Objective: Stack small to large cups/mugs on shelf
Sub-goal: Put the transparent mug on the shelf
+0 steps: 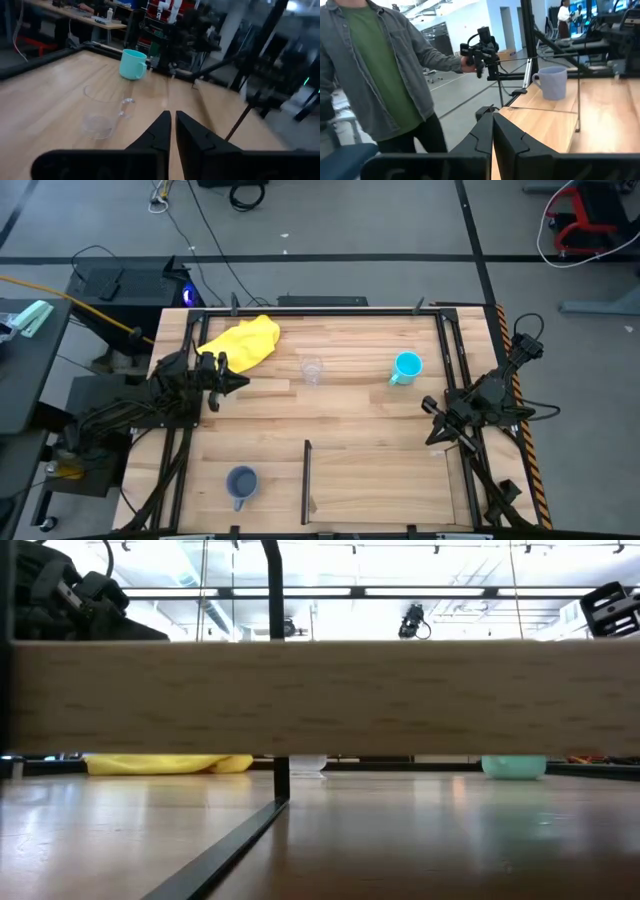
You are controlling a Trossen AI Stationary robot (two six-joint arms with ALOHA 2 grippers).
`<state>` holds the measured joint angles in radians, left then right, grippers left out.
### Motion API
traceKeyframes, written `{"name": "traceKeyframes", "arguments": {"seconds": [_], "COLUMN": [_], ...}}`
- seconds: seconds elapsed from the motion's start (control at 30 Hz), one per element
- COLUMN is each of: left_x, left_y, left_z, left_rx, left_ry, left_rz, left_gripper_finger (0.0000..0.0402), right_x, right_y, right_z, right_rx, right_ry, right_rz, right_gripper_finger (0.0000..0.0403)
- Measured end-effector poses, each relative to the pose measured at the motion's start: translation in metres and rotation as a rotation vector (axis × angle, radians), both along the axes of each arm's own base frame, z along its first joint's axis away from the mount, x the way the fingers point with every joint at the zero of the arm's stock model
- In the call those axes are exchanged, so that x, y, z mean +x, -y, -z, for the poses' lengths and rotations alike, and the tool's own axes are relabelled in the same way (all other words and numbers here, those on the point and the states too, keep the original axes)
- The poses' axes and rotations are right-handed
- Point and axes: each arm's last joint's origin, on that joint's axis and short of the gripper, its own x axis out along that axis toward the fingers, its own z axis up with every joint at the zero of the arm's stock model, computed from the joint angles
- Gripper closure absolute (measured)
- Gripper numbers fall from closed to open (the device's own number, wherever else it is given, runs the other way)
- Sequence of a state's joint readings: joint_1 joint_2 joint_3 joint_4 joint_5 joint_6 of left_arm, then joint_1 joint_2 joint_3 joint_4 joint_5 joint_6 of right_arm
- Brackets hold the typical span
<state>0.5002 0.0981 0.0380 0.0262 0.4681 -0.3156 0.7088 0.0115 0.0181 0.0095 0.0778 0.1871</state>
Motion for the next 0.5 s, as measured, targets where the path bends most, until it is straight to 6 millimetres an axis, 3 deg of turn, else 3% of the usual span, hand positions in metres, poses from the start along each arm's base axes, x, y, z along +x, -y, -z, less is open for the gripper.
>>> {"name": "traceKeyframes", "arguments": {"seconds": [0.33,0.5], "left_x": [-0.002,-0.003], "left_y": [-0.002,-0.004], "left_z": [-0.021,-0.027], "left_rx": [-0.361,-0.391], "left_ry": [0.228,0.306], "left_rz": [-0.067,-0.119], "left_gripper_finger": [0.0366,0.0372], "right_x": [0.0,-0.002], "right_y": [0.0,0.003], "right_z": [-0.004,-0.022], "right_rx": [-0.062,0.024], "right_ry": [0.093,0.269], "right_rz": [0.005,0.061], "right_gripper_finger": [0.0384,0.0384]}}
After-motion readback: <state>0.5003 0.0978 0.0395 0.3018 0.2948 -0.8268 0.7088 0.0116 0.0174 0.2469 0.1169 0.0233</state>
